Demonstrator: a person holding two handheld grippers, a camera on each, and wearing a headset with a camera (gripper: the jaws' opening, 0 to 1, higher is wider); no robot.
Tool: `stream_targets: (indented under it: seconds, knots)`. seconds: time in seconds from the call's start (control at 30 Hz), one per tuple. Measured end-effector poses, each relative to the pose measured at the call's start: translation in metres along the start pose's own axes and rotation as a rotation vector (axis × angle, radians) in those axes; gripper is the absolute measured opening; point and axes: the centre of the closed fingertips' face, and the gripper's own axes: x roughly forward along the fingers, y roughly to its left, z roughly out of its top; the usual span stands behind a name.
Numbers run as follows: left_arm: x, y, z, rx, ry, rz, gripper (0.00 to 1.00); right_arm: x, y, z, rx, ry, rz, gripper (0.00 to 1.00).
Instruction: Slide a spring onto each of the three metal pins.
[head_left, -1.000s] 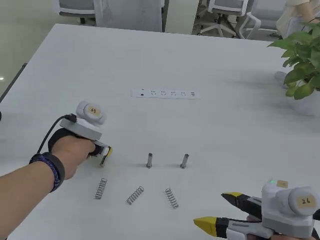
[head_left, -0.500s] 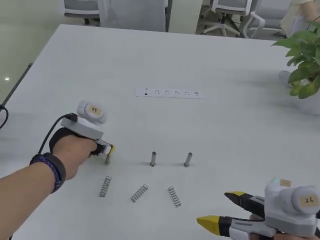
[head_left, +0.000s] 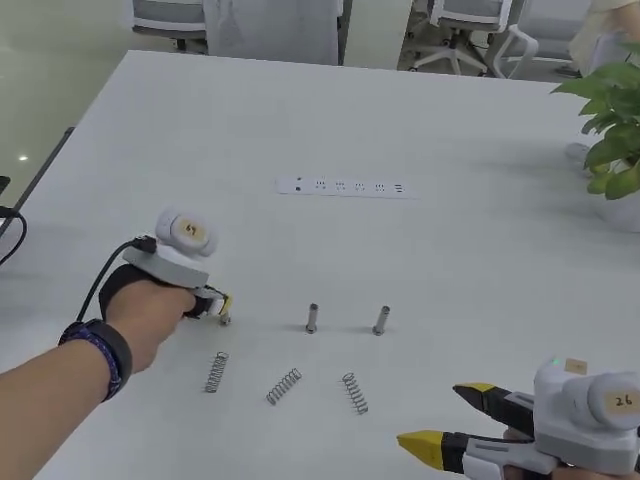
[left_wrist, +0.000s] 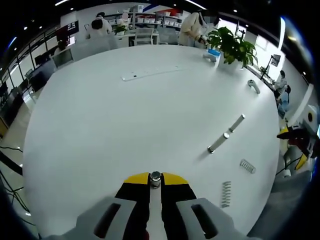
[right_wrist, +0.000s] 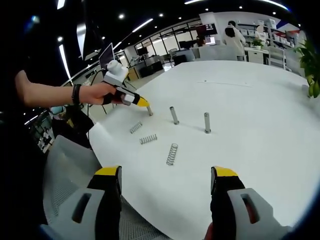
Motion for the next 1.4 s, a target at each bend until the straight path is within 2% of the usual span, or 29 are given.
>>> stream_targets:
  seconds: [0.4,0.7,1.23,1.4]
  knots:
    - [-0.0021,-0.0038,-0.0036,0.032,-0.008,0.008,0.0,0.0007,-0.0004,0.0001,-0.002,0.001,0.001,0.72]
    - [0.0002,-0.0019,-0.0019,0.056,-0.013,0.011,0.0,0.0004,0.0005,-0.0003,-0.003,0.001,0.002,0.72]
    - [0.0,-0.0036,-0.0016,0.059,-0.018,0.009,0.0,0.0012,0.0003,0.0003,-0.006,0.001,0.005,0.72]
    - [0.0003,-0.0021,-0.0028,0.051,-0.012,0.008,0.04,0.0009,-0.0001,-0.0002,-0.007,0.003,0.006,0.72]
